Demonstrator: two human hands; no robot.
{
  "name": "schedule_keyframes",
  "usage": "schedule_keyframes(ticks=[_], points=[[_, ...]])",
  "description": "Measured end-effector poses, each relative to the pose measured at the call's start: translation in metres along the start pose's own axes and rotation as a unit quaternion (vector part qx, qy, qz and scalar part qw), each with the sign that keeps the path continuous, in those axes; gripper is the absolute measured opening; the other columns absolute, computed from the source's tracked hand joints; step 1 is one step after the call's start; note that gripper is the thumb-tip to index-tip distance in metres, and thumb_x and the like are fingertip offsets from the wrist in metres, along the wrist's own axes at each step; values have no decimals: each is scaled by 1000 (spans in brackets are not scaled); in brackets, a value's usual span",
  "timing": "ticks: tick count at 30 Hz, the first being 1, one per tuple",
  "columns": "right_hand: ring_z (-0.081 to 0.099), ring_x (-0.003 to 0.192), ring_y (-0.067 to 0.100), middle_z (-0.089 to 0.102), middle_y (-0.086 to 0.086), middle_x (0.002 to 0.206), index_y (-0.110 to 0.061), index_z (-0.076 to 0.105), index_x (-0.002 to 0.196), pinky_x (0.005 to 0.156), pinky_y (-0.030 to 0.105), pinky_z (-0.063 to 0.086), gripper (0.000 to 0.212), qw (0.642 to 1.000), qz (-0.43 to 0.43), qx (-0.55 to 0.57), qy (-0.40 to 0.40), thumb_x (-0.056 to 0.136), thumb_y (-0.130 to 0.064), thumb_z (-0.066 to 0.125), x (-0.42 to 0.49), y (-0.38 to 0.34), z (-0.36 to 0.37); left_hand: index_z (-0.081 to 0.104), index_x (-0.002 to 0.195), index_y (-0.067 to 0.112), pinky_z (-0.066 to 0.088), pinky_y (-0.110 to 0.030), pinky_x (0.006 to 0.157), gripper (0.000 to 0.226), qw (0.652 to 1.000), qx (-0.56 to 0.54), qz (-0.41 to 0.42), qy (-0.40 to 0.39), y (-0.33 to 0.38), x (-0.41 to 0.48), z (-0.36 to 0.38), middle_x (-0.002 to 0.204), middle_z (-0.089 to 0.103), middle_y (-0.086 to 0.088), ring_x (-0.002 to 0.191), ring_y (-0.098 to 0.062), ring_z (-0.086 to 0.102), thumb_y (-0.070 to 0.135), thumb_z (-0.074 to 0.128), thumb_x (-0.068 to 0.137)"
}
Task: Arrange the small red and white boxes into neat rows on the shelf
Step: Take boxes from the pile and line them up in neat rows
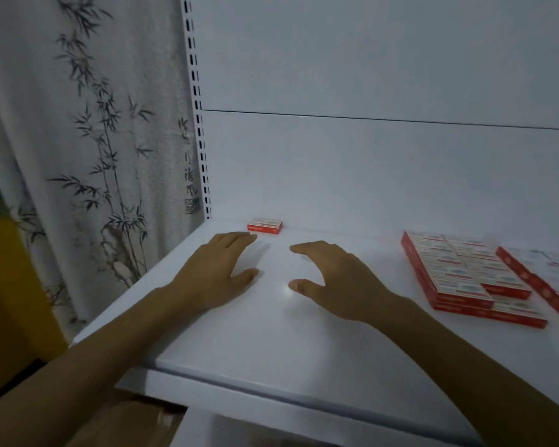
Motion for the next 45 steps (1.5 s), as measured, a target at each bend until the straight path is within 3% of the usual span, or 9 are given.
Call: schedule_keyframes(ticks=[11,16,19,22,27,31,36,41,45], points=[[39,127,24,38,5,143,-18,30,140,104,40,34,65,990,106,-90,4,87,-46,55,128,-3,55,33,141,28,26,-30,106,57,994,-105,-12,29,-41,22,20,145,37,6,132,-14,32,44,51,90],[35,130,27,33,3,147,-25,30,141,104,42,31,52,987,135,-80,-28,94,-46,39,145,14,77,38,137,25,32,-32,97,52,992,-116,22,47,-39,21,17,137,44,3,124,-17,38,39,52,89],[50,111,24,54,4,122,-25,53,121,92,38,41,37,990,118,-70,22,90,-44,49,140,13,69,37,137,26,35,-34,94,52,993,-99,33,47,-38,22,18,134,45,4,121,-18,39,40,50,88],[53,94,18,53,-2,96,-26,60,99,79,34,43,24,994,91,-43,52,80,-39,65,127,12,60,36,137,24,34,-33,95,53,995,-90,23,39,-39,23,21,136,43,4,122,-17,37,41,48,89],[48,116,19,51,2,126,-22,47,128,97,39,40,54,989,133,56,31,81,-39,65,111,23,65,33,139,24,33,-34,95,55,995,-93,15,30,-38,22,22,137,41,4,123,-17,36,40,49,89],[55,101,19,59,0,108,-21,56,112,87,38,45,36,990,143,18,14,83,-42,61,110,16,63,28,142,25,32,-33,96,62,994,-104,-5,45,-40,22,19,142,36,5,125,-17,35,40,52,87],[63,92,16,67,-5,107,-26,48,115,79,34,50,38,992,42,-4,118,82,-25,66,77,-11,36,26,143,29,27,-34,101,71,993,-99,2,69,-41,20,13,141,38,7,126,-15,36,42,60,82],[65,92,13,67,-3,111,-27,45,121,82,31,54,43,984,10,34,176,84,-23,65,44,-16,33,45,130,31,25,-34,103,46,987,-88,42,129,-27,18,1,114,63,10,104,-14,56,37,57,86],[65,88,9,67,-7,108,-33,43,125,83,32,53,43,980,43,85,177,86,-27,62,29,-12,36,43,132,32,23,-32,106,47,988,-95,63,107,-19,15,4,107,67,12,96,-9,61,36,57,88]])
Point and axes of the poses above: each hand's wrist, its own x-axis towards the middle knuckle, its own z-axis out of the palm, y = z × x, the point moved 4 cm from there along x, towards the middle knuckle
